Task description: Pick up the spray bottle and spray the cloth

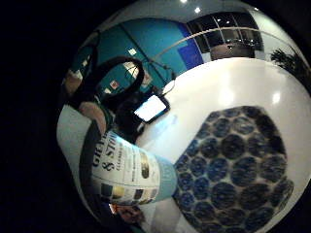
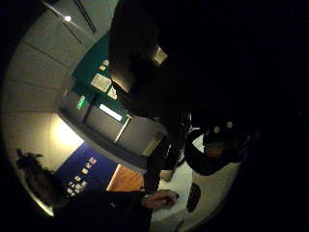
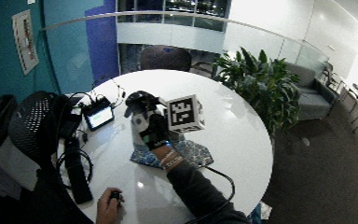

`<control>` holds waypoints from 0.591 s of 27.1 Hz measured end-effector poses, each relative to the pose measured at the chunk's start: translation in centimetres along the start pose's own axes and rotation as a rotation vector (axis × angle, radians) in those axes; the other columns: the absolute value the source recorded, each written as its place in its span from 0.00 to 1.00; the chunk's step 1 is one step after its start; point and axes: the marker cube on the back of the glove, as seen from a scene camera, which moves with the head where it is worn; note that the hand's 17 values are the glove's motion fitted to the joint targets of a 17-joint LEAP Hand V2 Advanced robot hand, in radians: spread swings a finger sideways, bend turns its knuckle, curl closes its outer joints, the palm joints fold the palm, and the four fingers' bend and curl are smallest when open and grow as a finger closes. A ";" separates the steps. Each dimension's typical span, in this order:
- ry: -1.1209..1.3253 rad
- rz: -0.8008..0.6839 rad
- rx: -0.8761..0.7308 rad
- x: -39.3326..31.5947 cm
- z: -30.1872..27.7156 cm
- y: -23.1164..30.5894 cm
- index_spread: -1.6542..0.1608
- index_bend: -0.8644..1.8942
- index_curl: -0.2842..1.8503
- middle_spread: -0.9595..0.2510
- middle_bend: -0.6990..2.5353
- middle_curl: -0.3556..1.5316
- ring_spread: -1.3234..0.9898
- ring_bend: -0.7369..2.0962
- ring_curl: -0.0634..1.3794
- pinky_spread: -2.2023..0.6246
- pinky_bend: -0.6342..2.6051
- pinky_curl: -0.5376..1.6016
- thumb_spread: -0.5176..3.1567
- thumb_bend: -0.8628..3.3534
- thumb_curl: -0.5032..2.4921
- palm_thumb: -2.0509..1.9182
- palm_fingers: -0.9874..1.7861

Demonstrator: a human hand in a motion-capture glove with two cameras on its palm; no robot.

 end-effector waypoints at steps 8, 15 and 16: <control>-0.037 -0.032 -0.048 -1.1 3.2 -1.2 0.77 0.37 0.35 0.68 0.32 0.44 0.52 0.44 0.34 0.72 0.33 0.43 0.51 0.20 0.30 0.73 0.80; -0.004 -0.054 -0.051 -0.7 3.6 -1.3 0.77 0.37 0.35 0.68 0.32 0.44 0.52 0.44 0.35 0.72 0.33 0.43 0.51 0.20 0.29 0.73 0.80; 0.004 -0.058 -0.050 -0.6 3.8 -1.3 0.77 0.37 0.35 0.68 0.32 0.44 0.52 0.44 0.35 0.72 0.33 0.43 0.51 0.20 0.29 0.73 0.80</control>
